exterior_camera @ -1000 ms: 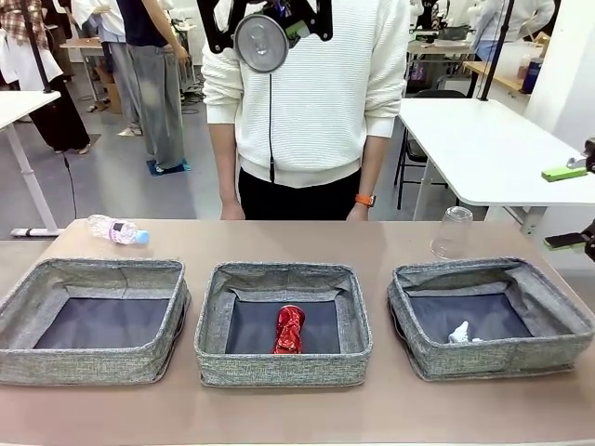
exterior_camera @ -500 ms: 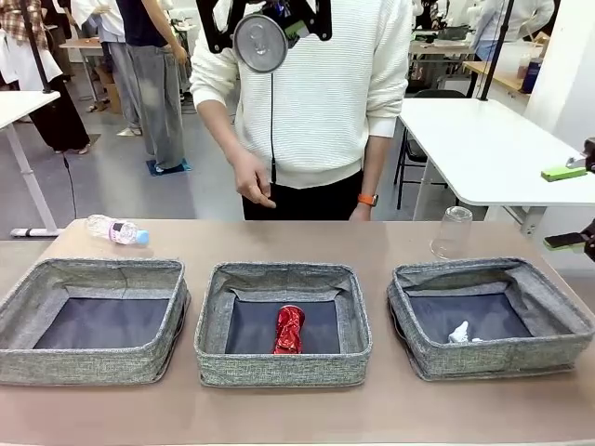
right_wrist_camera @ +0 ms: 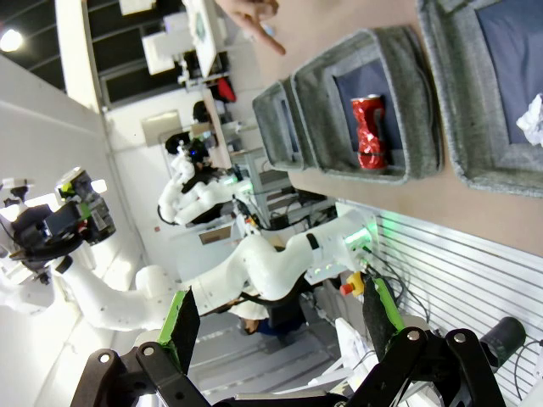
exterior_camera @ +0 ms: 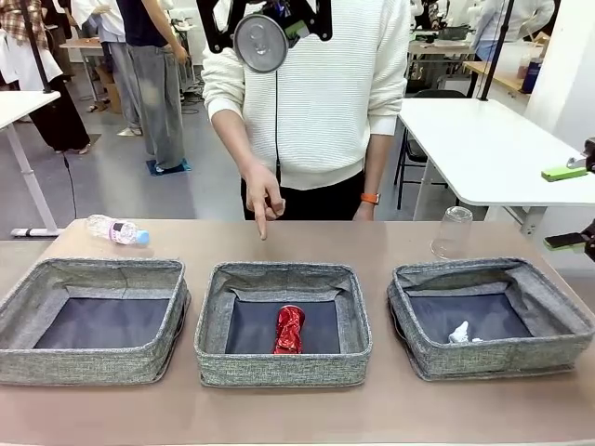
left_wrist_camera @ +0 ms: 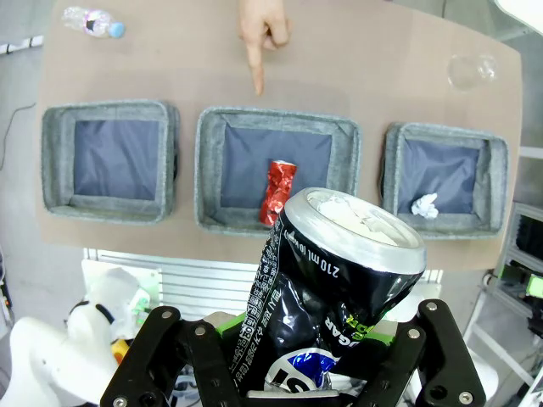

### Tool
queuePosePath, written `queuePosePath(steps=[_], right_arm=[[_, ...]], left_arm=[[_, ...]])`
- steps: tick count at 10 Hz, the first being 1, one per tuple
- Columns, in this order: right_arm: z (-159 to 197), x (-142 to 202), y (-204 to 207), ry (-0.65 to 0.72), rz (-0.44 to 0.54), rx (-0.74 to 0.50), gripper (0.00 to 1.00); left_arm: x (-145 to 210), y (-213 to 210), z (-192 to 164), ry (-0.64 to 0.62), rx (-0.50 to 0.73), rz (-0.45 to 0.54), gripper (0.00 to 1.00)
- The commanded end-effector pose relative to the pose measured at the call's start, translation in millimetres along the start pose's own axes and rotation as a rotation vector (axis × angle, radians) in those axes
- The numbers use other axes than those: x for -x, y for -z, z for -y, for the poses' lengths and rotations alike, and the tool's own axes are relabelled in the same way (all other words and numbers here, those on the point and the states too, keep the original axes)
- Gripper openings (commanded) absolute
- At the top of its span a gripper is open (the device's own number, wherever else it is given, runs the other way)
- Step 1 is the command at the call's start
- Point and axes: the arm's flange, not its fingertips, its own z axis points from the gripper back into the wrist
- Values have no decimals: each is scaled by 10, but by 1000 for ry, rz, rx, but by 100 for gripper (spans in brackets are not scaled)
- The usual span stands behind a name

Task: Sort the waste into the appropriate baskets.
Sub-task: Place the picked waste into the Fabric basket indicated by the person.

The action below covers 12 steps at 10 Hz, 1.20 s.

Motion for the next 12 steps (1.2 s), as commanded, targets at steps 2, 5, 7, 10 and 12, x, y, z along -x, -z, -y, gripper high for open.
queuePosePath(steps=[2, 5, 7, 10, 12], right_arm=[[-25, -29, 15, -19, 9, -8, 100], [-25, -29, 15, -19, 9, -8, 100], [-25, -29, 15, -19, 9, -8, 100], [-25, -29, 15, -19, 9, -8, 100], [-25, -29, 15, -19, 9, -8, 100]], left_arm=[[11, -15, -32, -9, 1, 15, 0], [125, 248, -82, 16, 32, 28, 0], [499, 1194, -264, -55, 9, 50, 0], [997, 2474, -524, -20, 25, 6, 0], [1010, 2889, -536, -39, 22, 16, 0]])
